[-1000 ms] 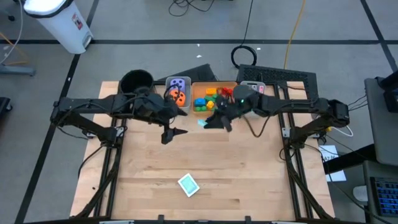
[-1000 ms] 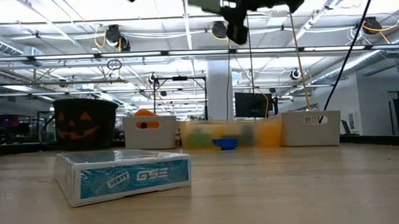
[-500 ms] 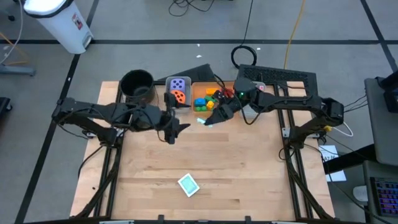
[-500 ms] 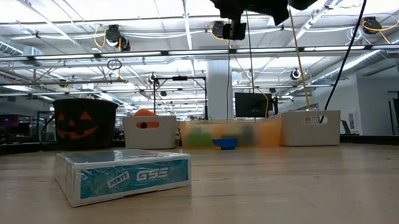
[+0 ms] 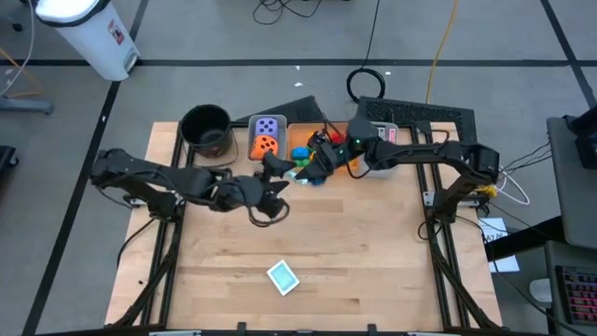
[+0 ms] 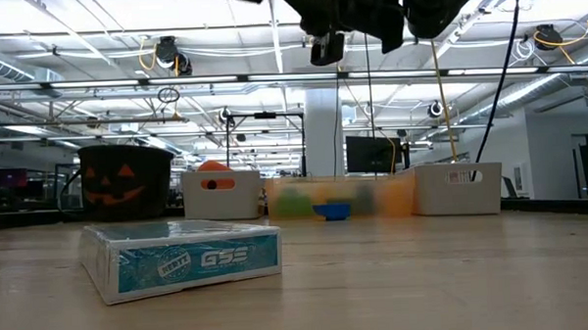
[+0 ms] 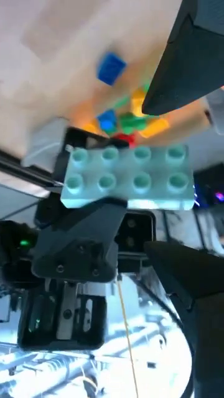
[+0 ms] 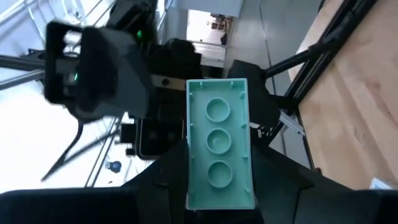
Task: Pick & Place Toys
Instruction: Put the light blue game piece into the orange bin
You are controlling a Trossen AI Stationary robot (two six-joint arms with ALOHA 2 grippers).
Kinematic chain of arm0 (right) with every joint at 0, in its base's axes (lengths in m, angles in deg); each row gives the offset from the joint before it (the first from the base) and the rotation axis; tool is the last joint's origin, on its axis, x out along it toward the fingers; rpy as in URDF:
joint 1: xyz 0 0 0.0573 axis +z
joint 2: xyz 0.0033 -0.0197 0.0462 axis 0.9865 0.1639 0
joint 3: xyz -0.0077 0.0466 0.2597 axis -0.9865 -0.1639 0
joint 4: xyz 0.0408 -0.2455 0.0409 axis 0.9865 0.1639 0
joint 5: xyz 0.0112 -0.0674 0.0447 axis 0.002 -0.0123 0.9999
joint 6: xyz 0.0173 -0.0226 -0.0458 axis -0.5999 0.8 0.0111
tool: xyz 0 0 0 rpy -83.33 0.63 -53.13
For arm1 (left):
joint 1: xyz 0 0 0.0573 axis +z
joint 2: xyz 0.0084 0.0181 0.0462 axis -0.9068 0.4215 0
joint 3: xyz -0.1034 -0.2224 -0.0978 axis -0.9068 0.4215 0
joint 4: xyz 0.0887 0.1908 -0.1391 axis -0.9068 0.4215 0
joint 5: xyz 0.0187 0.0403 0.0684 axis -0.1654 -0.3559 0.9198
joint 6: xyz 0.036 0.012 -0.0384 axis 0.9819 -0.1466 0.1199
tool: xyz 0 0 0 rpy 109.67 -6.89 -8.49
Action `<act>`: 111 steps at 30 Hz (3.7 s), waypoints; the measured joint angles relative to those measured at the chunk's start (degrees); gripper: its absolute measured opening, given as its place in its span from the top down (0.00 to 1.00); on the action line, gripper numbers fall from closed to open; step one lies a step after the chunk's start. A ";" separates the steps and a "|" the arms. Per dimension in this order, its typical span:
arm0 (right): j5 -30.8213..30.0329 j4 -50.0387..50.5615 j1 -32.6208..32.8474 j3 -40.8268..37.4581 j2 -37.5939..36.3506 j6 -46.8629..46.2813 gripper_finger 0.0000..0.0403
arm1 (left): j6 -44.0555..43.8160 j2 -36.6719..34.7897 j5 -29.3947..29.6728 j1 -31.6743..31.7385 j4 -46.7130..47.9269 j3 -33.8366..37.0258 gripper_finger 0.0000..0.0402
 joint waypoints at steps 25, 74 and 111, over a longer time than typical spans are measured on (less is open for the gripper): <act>-7.96 -12.66 -0.07 0.00 0.83 -6.69 0.67 | 7.64 1.44 11.27 -0.02 -8.77 0.00 0.12; -7.32 -12.93 -4.53 -0.15 0.70 -6.85 0.33 | -1.33 0.93 16.31 2.08 -8.75 0.00 0.65; -18.02 8.71 -17.32 -19.54 -22.05 38.96 0.36 | -41.27 33.31 -47.61 38.76 17.25 -27.99 0.57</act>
